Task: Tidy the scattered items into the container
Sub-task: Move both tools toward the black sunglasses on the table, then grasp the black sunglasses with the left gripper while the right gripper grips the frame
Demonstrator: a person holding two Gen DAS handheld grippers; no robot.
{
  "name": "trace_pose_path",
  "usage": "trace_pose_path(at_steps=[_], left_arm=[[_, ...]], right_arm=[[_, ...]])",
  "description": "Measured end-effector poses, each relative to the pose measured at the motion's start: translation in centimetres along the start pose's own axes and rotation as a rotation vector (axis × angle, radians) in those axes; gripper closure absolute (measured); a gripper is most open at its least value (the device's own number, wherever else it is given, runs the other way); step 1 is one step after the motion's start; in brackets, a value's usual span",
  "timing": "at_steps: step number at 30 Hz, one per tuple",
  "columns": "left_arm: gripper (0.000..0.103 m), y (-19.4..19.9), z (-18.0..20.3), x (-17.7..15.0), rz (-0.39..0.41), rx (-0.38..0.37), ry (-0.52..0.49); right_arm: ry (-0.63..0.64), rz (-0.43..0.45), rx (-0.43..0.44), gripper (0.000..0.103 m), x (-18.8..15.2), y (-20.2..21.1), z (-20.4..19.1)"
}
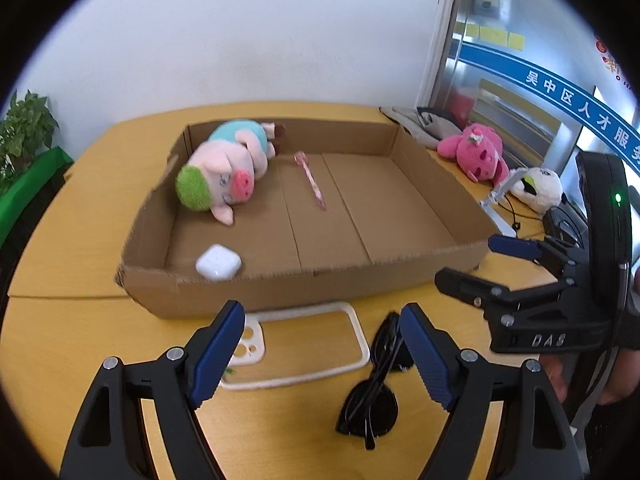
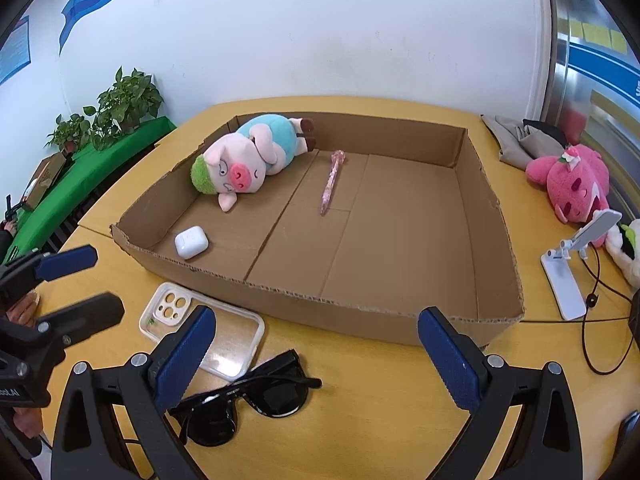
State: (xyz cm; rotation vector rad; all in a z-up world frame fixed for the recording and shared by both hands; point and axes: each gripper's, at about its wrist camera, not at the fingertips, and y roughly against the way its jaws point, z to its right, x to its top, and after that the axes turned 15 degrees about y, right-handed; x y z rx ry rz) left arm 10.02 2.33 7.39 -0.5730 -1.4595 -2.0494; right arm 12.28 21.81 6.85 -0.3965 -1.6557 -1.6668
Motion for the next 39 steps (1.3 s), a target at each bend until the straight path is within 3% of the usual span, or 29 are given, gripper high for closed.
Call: trace_pose_path(at_steps=[9,14,18,22,25,26,27,32,39], left_arm=[[0.023,-3.2,-0.4,-5.6,-0.181,-0.063,-0.016],[0.024,-5.2,-0.6,-6.9,-0.253,-0.076,0.007],[0.025,-6.3,-0.7,-7.6,-0.286,-0.064,0.018],[0.033,-6.4,-0.6,-7.8,-0.286,-0.051,0.006],[0.054,-6.4,-0.5,-7.8,-0.285,-0.036,-0.008],[0.064,-6.4,-0.6,-7.8,-0.289,-0.039,-0.006],[0.068,-6.3,-0.6,-7.8,-0.293,-0.043,-0.003],[0.071,-6.0,-0.6,-8.1,-0.295,-0.037,-0.008],[0.072,-5.8,-0.9,-8.0,-0.307,-0.044,0.005]], right_arm=[[-0.095,-0.100,0.104,0.001,-3.5,-3.0,0.6],[-0.129,-0.128,0.145,0.001,-3.8,-5.1,0.0],[-0.139,-0.168,0.153,0.003,-4.3,-6.9,-0.7],[-0.115,-0.198,0.136,0.008,-4.7,-8.0,-1.4],[-0.065,-0.210,0.107,0.017,-4.6,-8.1,-2.2],[-0.060,-0.210,0.108,0.024,-4.5,-8.0,-2.3],[-0.060,-0.208,0.106,0.032,-4.5,-8.0,-2.3],[-0.048,-0.217,0.113,0.056,-4.3,-7.9,-2.4],[-0.071,-0.221,0.128,0.069,-4.4,-7.9,-2.0]])
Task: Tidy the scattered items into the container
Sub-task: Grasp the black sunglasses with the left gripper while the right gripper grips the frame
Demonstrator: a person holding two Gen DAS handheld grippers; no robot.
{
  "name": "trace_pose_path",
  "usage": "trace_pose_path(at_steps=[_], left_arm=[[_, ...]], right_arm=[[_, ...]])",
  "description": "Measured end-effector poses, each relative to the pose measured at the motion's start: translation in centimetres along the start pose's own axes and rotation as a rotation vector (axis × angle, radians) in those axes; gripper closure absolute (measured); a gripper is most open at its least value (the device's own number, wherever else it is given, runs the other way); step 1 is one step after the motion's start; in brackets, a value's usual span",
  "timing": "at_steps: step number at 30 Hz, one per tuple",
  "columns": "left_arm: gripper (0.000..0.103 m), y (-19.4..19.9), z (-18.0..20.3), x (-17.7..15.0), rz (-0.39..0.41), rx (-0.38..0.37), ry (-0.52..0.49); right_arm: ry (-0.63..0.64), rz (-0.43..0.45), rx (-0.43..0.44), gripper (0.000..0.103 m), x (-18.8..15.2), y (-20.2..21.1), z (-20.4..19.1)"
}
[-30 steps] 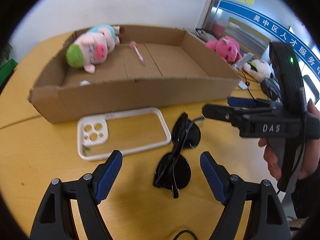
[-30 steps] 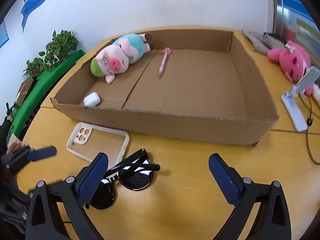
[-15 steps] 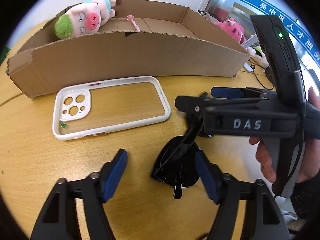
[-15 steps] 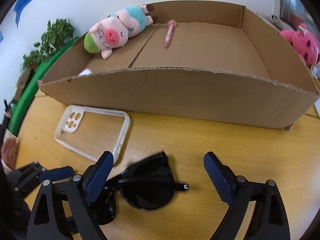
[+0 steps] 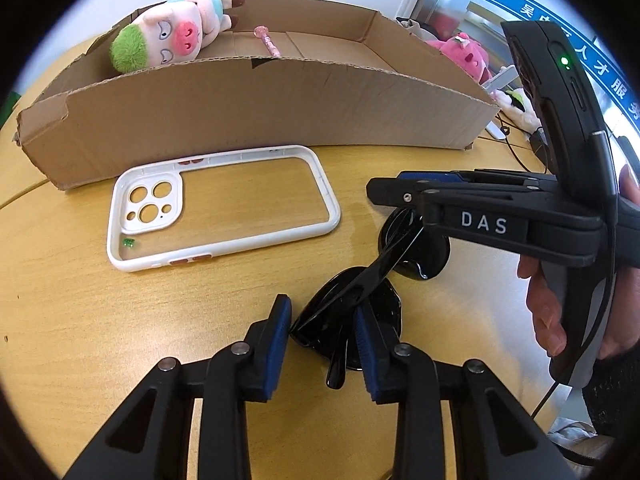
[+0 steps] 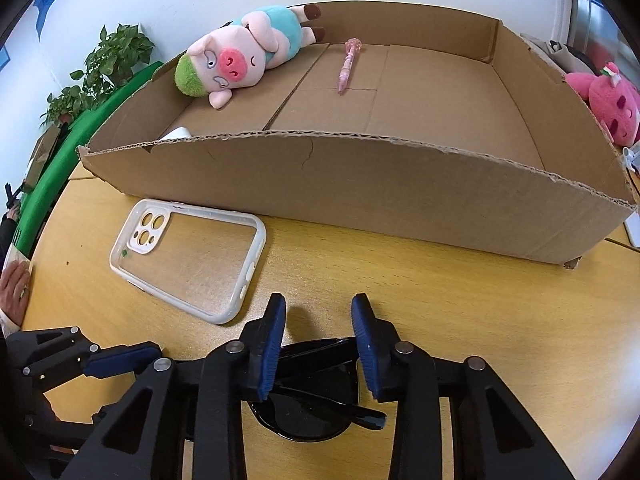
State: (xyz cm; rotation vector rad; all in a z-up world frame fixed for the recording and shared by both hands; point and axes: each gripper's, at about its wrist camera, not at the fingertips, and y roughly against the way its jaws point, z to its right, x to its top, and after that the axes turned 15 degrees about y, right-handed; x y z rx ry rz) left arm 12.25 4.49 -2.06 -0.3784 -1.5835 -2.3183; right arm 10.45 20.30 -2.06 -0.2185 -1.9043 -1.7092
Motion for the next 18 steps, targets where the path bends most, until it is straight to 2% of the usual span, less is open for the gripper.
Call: trace_pose_path(at_steps=[7,9,18], left_arm=[[0.074,0.7,-0.3,-0.1,0.015,0.000,0.006],[0.075,1.1,-0.2,0.0,0.023,-0.007,0.009],[0.076,1.8,0.1,0.7,0.028,-0.008,0.008]], right_arm=[[-0.003,0.015,0.025,0.073,0.0,0.4,0.1],[-0.002,0.025,0.034,0.080,0.0,0.8,0.2],[0.004,0.065,0.057,0.081,0.3,2.3,0.5]])
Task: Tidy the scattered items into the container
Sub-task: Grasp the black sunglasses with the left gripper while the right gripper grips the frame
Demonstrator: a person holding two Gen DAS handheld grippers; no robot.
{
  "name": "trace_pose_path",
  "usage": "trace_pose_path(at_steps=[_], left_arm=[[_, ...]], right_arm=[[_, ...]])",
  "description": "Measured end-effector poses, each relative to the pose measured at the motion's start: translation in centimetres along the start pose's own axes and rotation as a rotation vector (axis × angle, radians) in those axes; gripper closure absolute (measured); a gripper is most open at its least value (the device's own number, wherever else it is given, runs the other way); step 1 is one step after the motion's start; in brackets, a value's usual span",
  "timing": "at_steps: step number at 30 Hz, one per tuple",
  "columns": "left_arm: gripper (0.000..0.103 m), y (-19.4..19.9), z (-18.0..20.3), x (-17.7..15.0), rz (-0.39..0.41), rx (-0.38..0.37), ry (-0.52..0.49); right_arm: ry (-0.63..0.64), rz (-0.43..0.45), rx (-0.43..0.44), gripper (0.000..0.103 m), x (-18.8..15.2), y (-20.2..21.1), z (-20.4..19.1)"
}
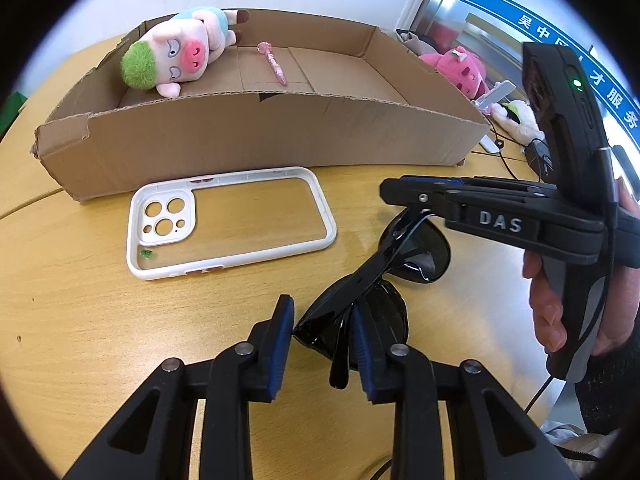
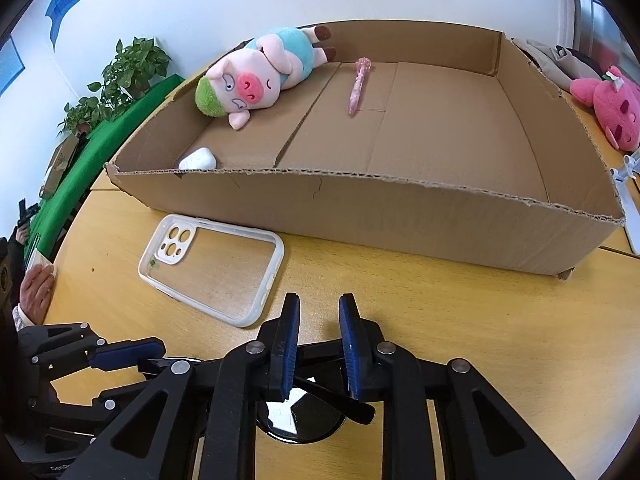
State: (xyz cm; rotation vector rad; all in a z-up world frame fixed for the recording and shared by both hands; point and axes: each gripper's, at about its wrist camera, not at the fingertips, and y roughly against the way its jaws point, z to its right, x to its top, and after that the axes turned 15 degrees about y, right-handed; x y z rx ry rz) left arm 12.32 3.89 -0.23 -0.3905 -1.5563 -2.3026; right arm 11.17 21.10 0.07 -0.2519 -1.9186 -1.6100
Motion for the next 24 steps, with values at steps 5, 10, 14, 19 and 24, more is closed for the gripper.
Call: trace_pose_path(at_steps=[5,10,14,19,24], left_arm=[[0.078,-0.1,-0.2,0.0,-0.003,-0.004,0.001],[0.078,-0.2,-0.5,0.0,-0.010,-0.007,-0.005],[0.078,-0.5,-0.7,-0.1,-0.022,-0.007,-0.013],[0.078,-0.6,-1.2,-0.2,-0.031,-0.028,-0.005],[0.078,-0.7,-1.1,0.0,-0.034,-0.036,-0.005]], right_arm=[[-0.002,0.006,0.015,0.081,-0.3,0.5,0.2],[0.014,0.019,0.031,0.081,-0.5,1.0,0.4],[0.055,0.021,0.032,0.029,-1.5,1.2,0.3],[0.166,-0.032,0.066,0.025,-3.5,-0.1,-1.3],[0.280,-0.028,0.038,0.023,-4.1,-0.6,-3.3]])
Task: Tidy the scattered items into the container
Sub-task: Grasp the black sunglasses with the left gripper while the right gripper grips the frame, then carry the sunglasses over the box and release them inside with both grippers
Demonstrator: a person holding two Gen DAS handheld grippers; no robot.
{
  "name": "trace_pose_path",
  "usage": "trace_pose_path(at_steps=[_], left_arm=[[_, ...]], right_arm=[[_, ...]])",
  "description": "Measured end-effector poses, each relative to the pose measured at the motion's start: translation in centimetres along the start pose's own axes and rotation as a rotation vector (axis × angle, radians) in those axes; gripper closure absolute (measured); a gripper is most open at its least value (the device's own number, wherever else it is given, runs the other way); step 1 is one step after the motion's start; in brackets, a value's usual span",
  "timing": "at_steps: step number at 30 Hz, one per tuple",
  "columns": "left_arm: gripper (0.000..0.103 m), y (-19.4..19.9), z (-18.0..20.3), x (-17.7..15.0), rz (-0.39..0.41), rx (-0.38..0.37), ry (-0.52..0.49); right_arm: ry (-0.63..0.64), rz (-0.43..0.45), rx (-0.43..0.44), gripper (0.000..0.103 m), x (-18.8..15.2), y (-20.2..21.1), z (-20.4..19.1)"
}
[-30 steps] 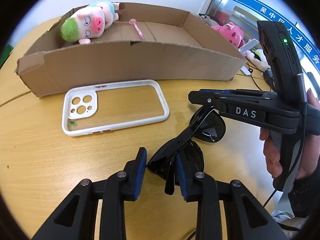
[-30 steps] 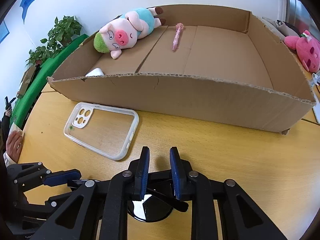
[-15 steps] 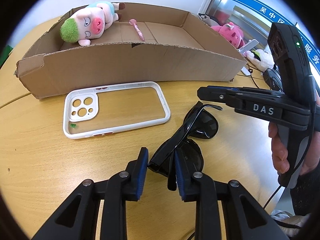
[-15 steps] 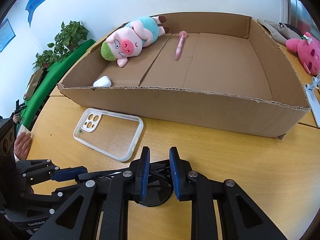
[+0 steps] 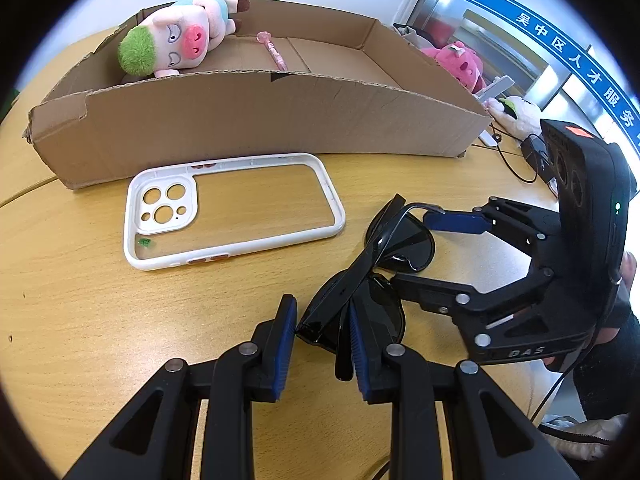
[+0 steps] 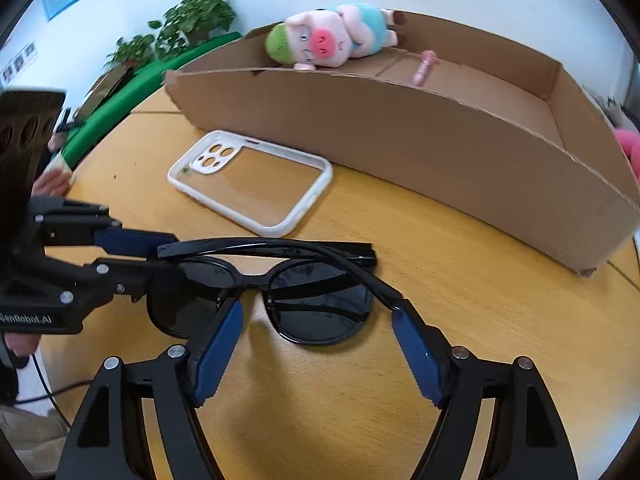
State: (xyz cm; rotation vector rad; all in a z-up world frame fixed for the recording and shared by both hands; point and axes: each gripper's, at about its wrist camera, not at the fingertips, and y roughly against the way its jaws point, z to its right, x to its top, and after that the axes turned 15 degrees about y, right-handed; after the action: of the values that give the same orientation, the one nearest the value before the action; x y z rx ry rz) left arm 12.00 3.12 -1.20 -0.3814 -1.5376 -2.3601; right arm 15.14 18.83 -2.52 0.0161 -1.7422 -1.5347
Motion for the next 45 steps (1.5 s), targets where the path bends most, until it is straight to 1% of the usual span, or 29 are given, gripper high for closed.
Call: trace_pose_path(at_steps=[1,3,4,8,11,17,19,21,24,27,31,35,40,45], left_arm=[[0.078,0.0,0.0,0.0,0.000,-0.001,0.001],[0.078,0.1,0.1,0.0,0.005,0.001,0.002],[0.078,0.2,0.0,0.1,0.008,-0.002,0.005],[0.078,0.7,0.1,0.1,0.016,-0.004,0.006],[0.078,1.8,0.2,0.4,0.039,-0.020,0.006],[0.078,5.6,2.1,2.2,0.126,-0.047,-0.039],[0.078,6.9,2.5,3.4,0.159,-0.055,-0.060],[0.078,7.9,3.3,4.7,0.188,-0.045,-0.092],[0.078,8.9,4.4,6.7,0.219,-0.026,-0.136],[0.078,9.7,5.0,9.2,0.245,-0.032,-0.154],[0.078,10.7,5.8,12.6,0.282,-0.046,-0.176],[0.078,10.9,6.8,16.5,0.309,-0.040,-0.186],[0.078,10.1,7.4,21.6,0.309,-0.063,-0.156],[0.078,7.9,8.2,25.9,0.271,-0.059,-0.157]], right_arm=[[0.001,0.002,-0.008,0.024,0.1,-0.1,0.1],[-0.003,0.002,-0.023,0.034,0.4,-0.3,0.4],[0.000,0.007,-0.009,0.039,0.6,-0.3,0.5],[0.013,0.026,-0.011,0.040,0.7,-0.1,0.1],[0.019,0.071,-0.034,0.041,0.9,1.1,-0.1],[0.025,0.147,-0.097,0.041,2.7,5.1,-0.1],[0.022,0.177,-0.119,0.041,3.8,6.6,0.3],[0.024,0.202,-0.139,0.041,5.0,7.6,0.9],[0.031,0.231,-0.176,0.041,7.1,8.9,1.9],[0.041,0.254,-0.213,0.041,9.0,10.1,2.8],[0.015,0.274,-0.209,0.041,12.2,11.2,5.6],[0.032,0.278,-0.225,0.041,15.5,12.0,8.3],[0.019,0.277,-0.226,0.041,18.9,11.9,12.0],[-0.007,0.257,-0.220,0.041,21.0,10.7,15.7]])
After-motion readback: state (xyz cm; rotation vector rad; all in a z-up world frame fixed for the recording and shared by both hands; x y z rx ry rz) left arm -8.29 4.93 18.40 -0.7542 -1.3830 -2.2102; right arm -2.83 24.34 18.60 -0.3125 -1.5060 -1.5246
